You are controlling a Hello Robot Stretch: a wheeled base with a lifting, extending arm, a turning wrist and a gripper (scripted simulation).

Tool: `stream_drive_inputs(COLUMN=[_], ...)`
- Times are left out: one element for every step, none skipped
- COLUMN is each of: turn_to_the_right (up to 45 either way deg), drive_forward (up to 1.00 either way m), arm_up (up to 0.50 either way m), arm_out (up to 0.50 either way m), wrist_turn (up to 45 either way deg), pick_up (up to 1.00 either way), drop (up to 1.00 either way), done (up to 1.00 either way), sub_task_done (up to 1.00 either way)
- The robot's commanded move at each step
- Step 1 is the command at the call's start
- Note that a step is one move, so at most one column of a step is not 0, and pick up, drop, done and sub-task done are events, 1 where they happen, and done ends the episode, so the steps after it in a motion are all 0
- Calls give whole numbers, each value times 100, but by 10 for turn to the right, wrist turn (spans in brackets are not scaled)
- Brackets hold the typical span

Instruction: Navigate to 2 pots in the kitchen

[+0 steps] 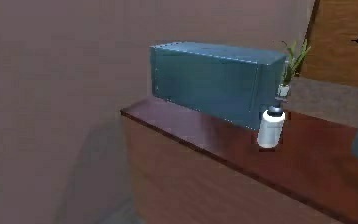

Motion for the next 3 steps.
stream_drive_inputs(turn_to_the_right=[450,180,0], drive_forward=[0,0,15], arm_up=[0,0,0], arm_out=[0,0,0], wrist_turn=[0,0,0], pick_up=[0,0,0], drop=[0,0,0], done=[0,0,0], sub_task_done=[0,0,0])
